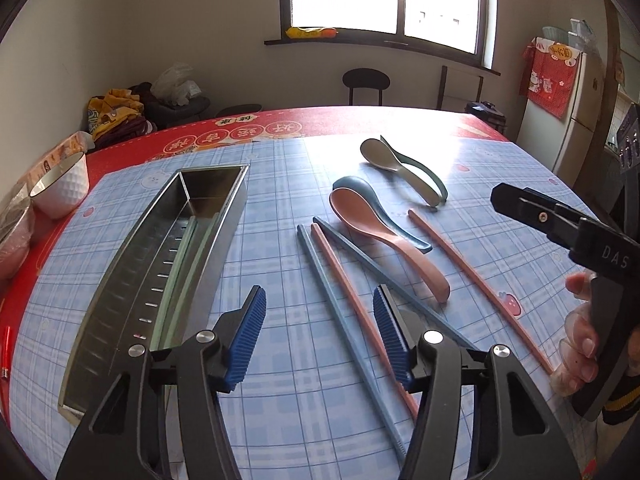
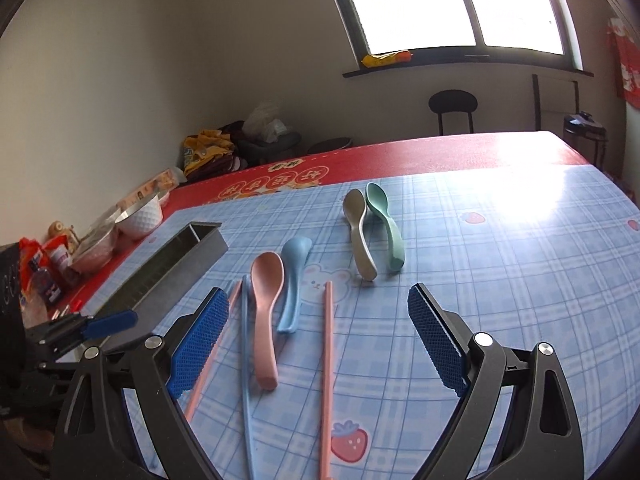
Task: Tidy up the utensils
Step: 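Withdraw the right tool from the caddy and move the left tool toward the blue chopsticks, then close the left tool on a blue chopstick and lift it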
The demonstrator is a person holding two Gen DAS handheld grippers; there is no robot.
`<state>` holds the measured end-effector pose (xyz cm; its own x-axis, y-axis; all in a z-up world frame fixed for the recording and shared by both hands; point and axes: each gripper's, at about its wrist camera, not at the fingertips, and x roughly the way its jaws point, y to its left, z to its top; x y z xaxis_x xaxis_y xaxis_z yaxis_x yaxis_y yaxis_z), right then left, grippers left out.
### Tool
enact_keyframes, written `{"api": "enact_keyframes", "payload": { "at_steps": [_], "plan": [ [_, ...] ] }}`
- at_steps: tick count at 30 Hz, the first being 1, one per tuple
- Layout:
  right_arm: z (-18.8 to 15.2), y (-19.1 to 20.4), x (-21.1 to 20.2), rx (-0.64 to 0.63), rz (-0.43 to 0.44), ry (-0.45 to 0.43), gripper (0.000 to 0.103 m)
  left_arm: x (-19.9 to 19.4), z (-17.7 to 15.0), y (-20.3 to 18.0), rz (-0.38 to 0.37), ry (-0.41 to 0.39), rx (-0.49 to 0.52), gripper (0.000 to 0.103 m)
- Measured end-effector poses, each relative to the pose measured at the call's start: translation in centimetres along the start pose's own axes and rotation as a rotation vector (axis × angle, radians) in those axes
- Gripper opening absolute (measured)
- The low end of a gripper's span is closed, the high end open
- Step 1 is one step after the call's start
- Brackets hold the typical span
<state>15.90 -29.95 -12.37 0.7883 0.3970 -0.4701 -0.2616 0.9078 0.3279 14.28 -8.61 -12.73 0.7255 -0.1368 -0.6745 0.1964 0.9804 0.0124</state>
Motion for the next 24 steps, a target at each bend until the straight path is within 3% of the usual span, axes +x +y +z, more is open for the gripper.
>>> {"api": "enact_keyframes", "payload": {
  "at_steps": [7,10,12,15,24],
  "plan": [
    [0.0,-0.8,-0.6,0.042,0.012,-0.036,0.088,2.4,0.4,0.4,0.008,0.051,-0.038,0.052],
    [0.1,-1.2,-1.0,0.058,0.030,-0.050,0.088,3.2,0.6,0.6,0.012,0.070,-0.049,0.044],
    [0.1,-1.4,-1.2,0.069,0.042,-0.059,0.088,3.6,0.6,0.7,0.024,0.082,-0.053,0.030],
    [0.1,-1.4,-1.2,0.070,0.051,-0.061,0.088,4.1,0.6,0.6,0.016,0.099,-0.051,0.020],
    [0.1,-1.2,-1.3,0.063,0.061,-0.062,0.088,4.9,0.4,-0.1,-0.008,0.129,-0.030,0.016]
  ]
}}
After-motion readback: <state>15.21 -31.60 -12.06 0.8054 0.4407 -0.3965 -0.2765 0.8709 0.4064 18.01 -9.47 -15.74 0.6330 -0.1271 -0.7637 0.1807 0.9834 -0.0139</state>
